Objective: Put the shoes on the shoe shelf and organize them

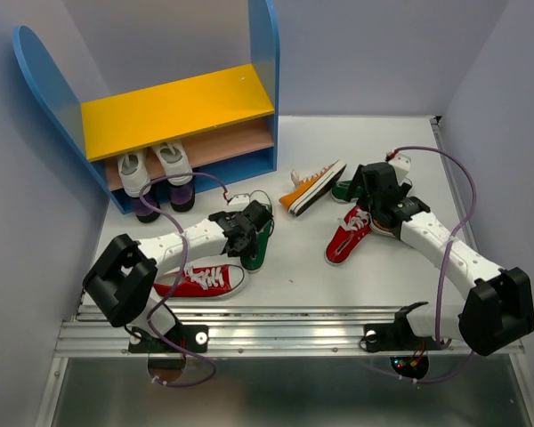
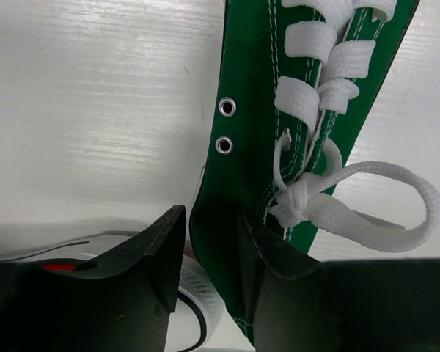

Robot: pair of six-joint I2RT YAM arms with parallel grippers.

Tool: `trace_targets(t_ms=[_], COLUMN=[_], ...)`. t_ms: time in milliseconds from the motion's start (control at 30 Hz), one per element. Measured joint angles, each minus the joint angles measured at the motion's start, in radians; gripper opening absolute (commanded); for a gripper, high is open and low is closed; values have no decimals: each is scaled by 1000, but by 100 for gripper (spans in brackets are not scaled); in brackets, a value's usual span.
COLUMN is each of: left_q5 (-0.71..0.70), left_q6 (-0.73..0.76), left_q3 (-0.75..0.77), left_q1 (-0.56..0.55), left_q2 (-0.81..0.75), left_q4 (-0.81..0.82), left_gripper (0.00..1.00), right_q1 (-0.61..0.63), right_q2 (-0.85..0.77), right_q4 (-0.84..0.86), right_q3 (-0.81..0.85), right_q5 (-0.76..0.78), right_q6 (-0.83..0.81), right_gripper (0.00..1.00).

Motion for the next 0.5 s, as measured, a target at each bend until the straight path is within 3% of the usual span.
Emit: trace_targets(t_ms=[500], left_q5=[-57], left_q6=[0], left_q3=[63], left_q1=[-1], left_q2=[-111], left_q4=[-69], left_gripper=[54], right_q1=[0], right_q2=[-3], right_q4=[0], right_q3=[0], right_q5=[0], right_q6=[4], right_gripper=[100])
